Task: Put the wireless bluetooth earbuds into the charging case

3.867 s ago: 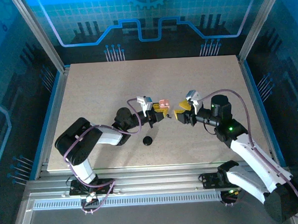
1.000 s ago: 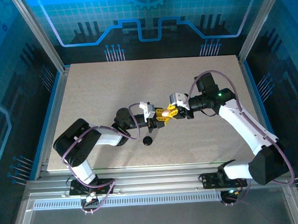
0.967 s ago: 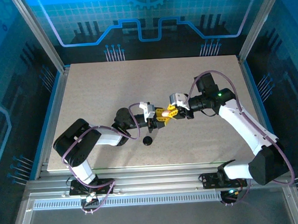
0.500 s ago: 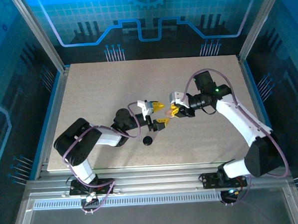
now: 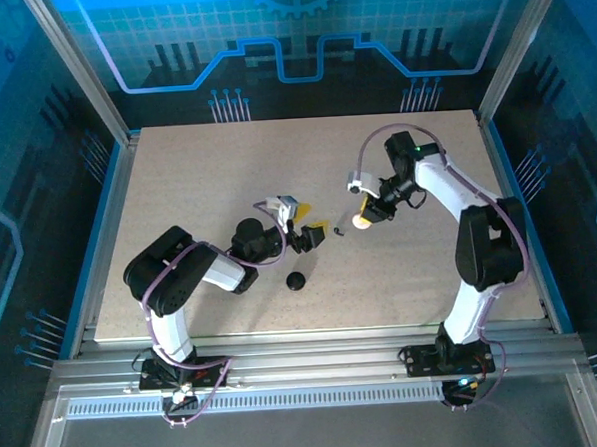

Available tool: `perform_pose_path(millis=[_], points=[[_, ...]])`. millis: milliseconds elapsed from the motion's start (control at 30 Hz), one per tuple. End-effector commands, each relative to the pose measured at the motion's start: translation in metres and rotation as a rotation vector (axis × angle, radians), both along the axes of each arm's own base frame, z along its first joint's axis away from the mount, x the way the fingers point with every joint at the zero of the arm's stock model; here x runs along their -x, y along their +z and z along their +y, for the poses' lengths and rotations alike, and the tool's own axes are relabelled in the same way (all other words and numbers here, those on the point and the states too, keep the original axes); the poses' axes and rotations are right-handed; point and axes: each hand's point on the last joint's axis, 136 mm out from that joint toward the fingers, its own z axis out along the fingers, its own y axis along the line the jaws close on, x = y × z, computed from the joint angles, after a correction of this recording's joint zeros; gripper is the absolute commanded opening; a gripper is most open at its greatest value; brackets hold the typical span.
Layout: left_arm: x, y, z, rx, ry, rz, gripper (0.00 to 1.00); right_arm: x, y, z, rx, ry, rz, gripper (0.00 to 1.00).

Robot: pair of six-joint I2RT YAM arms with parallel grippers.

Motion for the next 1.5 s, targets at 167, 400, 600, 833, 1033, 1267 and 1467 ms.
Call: perform_pose_path(millis=[167,400,600,833,1033,1267,1467], points=[[-0.022,-0.013,0.013,-0.118,0.153,0.073,0.78,-0.021,-0.027,-0.056,0.115,-0.175,0.192,0.16],[-0.024,-0.013,0.004,-0.183,0.149,0.095,0.78,-0.034,-0.037,-0.08,0.1,-0.222,0.253,0.17],[-0.025,-0.012,-0.002,-0.262,0.16,0.087,0.79,-0.041,-0.045,-0.096,0.098,-0.257,0.301,0.17],[-0.025,-0.009,-0.008,-0.285,0.15,0.084,0.79,-0.043,-0.058,-0.109,0.111,-0.278,0.345,0.17],[-0.022,-0.008,-0.007,-0.294,0.146,0.09,0.79,-0.044,-0.066,-0.109,0.085,-0.284,0.381,0.17],[-0.023,-0.008,-0.008,-0.305,0.144,0.088,0.8,-0.049,-0.07,-0.108,0.055,-0.297,0.402,0.22],[-0.025,-0.008,-0.01,-0.306,0.141,0.091,0.79,-0.056,-0.069,-0.114,0.036,-0.33,0.399,0.26]])
